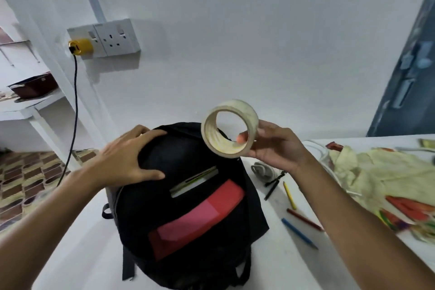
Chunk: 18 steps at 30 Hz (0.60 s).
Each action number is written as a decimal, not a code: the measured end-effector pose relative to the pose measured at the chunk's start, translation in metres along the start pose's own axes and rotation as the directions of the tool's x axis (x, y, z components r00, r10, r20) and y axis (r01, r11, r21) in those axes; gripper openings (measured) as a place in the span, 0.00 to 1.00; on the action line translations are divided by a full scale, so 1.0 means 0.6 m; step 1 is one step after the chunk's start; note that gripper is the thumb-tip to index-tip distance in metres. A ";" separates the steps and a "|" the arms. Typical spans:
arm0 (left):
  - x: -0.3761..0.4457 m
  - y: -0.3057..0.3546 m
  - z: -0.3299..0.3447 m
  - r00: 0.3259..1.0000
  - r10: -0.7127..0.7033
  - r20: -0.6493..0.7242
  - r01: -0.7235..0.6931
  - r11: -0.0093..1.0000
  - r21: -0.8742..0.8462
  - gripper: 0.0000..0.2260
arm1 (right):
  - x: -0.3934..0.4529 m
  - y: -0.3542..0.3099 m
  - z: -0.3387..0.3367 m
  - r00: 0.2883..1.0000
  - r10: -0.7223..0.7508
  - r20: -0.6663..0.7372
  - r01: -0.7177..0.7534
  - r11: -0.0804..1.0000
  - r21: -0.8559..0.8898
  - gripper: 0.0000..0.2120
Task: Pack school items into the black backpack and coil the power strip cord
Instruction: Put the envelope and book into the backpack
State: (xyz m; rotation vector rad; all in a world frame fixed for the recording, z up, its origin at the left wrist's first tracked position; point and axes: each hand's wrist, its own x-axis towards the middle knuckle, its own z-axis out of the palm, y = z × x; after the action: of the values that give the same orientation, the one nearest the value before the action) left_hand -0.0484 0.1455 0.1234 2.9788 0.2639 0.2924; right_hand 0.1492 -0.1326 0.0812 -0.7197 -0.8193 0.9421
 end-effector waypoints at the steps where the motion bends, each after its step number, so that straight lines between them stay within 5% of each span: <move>1: -0.004 -0.005 -0.002 0.997 -0.023 0.078 0.021 1.000 0.017 0.46 | -0.001 0.001 0.010 0.999 0.028 0.032 -0.027 0.999 -0.047 0.16; 5: -0.014 -0.003 0.007 0.984 -0.055 0.171 0.066 0.996 -0.062 0.54 | 0.008 0.018 0.043 0.989 0.138 0.054 -0.127 0.978 -0.164 0.25; 11: -0.025 0.035 -0.013 0.964 0.014 -0.264 0.003 0.998 0.065 0.37 | 0.022 0.035 0.096 0.909 0.361 0.210 -0.220 0.842 -0.493 0.05; 13: -0.026 0.061 -0.025 0.914 0.118 -0.389 -0.044 0.980 0.193 0.26 | 0.020 0.047 0.113 0.882 0.412 0.229 -0.151 0.706 -0.691 0.05; 16: -0.029 0.090 -0.039 0.880 0.207 -0.427 -0.042 0.931 0.364 0.19 | 0.018 0.096 0.124 0.898 0.401 0.179 0.026 0.360 -0.933 0.06; 18: -0.038 0.094 -0.044 0.884 0.211 -0.418 -0.026 0.913 0.407 0.15 | 0.021 0.134 0.126 0.938 0.342 0.062 -0.029 0.253 -0.967 0.12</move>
State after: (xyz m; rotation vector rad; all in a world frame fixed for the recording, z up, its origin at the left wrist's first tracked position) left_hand -0.0664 0.0891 0.1534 3.2789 0.1986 1.0839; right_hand 0.0571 -0.0751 0.0568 -1.8572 -1.6292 0.6515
